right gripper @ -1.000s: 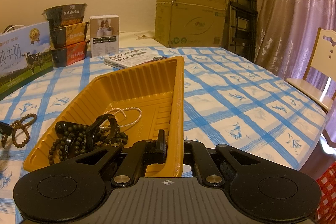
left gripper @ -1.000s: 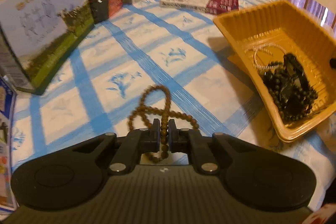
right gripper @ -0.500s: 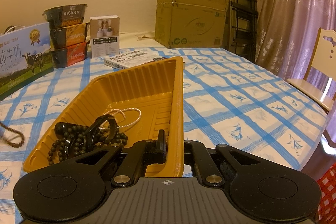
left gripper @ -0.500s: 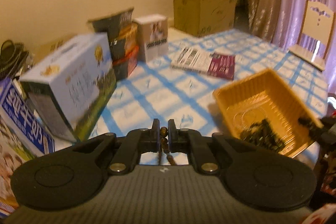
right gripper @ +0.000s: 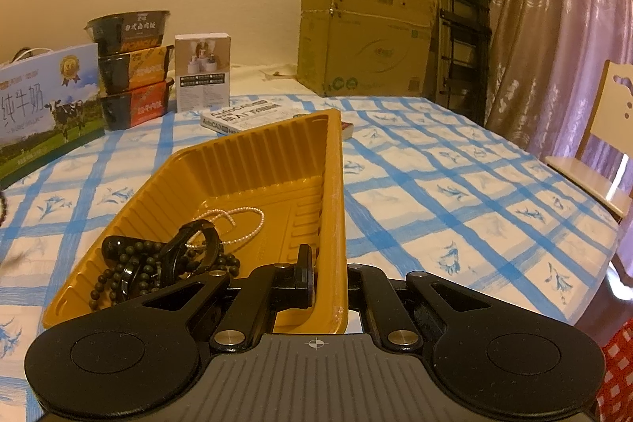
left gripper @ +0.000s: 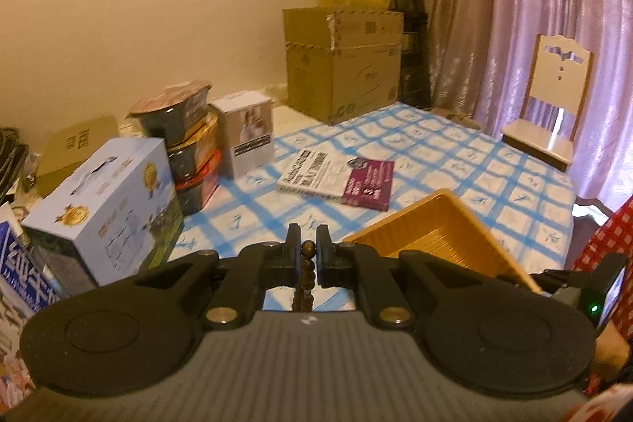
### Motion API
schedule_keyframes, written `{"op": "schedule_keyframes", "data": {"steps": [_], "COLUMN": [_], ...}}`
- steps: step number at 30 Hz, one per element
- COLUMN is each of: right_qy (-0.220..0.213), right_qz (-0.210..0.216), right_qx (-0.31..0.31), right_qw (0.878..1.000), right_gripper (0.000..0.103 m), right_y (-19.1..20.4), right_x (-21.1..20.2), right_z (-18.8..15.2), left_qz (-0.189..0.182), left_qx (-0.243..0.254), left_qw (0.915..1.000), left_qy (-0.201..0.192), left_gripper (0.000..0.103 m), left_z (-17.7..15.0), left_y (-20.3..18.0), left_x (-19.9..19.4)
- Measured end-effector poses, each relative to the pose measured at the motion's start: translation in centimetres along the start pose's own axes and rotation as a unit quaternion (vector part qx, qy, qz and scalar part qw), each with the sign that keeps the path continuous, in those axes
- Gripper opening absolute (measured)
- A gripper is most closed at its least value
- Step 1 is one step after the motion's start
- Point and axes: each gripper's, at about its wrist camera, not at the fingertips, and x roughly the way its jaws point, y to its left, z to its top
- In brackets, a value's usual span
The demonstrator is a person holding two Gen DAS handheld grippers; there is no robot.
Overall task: Organize jewelry
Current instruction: 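Lower the wooden strand into the orange tray and open the left tool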
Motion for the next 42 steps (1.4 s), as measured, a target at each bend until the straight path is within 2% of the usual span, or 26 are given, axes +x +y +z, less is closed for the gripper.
{"op": "schedule_keyframes", "data": {"steps": [8,18,23,27,32,34,36,42], "right_qy": [-0.018,-0.031,-0.031,-0.031,-0.029,-0.027,-0.023,-0.017], "right_qz": [0.009,0.021,0.024,0.024,0.024,0.023,0.022,0.020], "right_qx": [-0.011,-0.012,-0.007,-0.005,-0.004,-0.003,0.001,0.006], "right_qw": [1.000,0.999,0.999,0.999,0.999,0.999,0.999,1.000], "right_gripper": [0.005,0.005,0.005,0.005,0.005,0.005,0.005,0.005], "right_y": [0.4,0.7,0.4,0.3,0.3,0.3,0.1,0.0], "right_x": [0.5,1.0,1.1,1.0,1.0,1.0,1.2,1.2], "right_z": [0.8,1.5,1.4,1.4,1.3,1.2,1.1,0.6], "left_qz": [-0.045,-0.119,-0.146,-0.168,-0.165,-0.158,-0.147,-0.110], "left_qx": [0.006,0.004,-0.006,-0.028,-0.040,-0.042,-0.046,-0.054], "left_qw": [0.9985,0.9913,0.9882,0.9854,0.9841,0.9844,0.9857,0.9892], "left_qy": [-0.032,-0.056,-0.046,-0.010,0.053,0.064,0.068,0.081], "left_gripper": [0.007,0.007,0.007,0.007,0.007,0.013,0.024,0.038], "left_z": [2.4,5.1,4.8,3.3,0.3,-0.7,-1.5,-3.9], "left_y": [-2.8,-7.8,-10.1,-10.8,-11.1,-11.0,-10.6,-8.8], "left_x": [1.5,4.8,6.8,9.4,13.1,13.8,14.1,13.8]}}
